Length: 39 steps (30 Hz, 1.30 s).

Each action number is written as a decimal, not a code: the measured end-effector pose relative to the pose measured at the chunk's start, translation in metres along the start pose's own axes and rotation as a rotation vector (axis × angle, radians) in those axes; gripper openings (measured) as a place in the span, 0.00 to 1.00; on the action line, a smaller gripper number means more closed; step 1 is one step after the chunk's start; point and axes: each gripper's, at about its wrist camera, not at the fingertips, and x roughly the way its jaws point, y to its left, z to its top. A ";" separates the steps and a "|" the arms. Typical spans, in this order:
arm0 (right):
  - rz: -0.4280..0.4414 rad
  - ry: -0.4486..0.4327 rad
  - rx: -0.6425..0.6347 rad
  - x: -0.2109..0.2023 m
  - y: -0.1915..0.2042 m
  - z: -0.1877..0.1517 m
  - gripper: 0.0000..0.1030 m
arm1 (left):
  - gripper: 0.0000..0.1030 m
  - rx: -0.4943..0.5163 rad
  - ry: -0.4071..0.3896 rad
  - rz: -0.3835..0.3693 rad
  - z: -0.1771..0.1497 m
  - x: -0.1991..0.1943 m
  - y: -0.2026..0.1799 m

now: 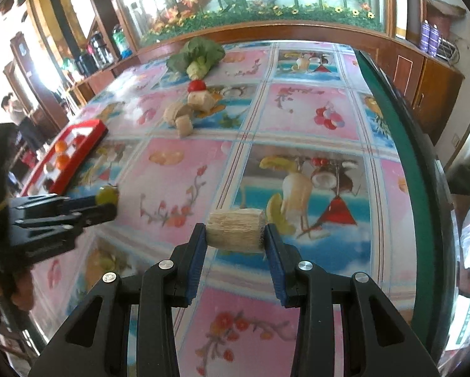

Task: Organize fruits
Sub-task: 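Carry the grape and pale cube into the tray and open both tools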

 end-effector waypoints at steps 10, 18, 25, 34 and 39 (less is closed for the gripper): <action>-0.035 0.003 -0.010 -0.007 0.030 -0.018 0.36 | 0.29 0.025 -0.024 -0.005 -0.026 -0.023 0.010; -0.051 0.009 -0.025 -0.008 0.060 -0.022 0.36 | 0.29 0.003 -0.044 -0.048 -0.037 -0.046 0.034; -0.021 0.001 -0.047 -0.004 0.094 -0.014 0.36 | 0.29 -0.024 -0.085 -0.039 -0.041 -0.069 0.061; 0.068 -0.023 -0.128 0.000 0.158 0.013 0.35 | 0.29 -0.101 -0.131 0.002 -0.047 -0.094 0.109; 0.127 -0.029 -0.187 0.007 0.200 0.028 0.35 | 0.29 -0.151 -0.147 0.055 -0.055 -0.106 0.142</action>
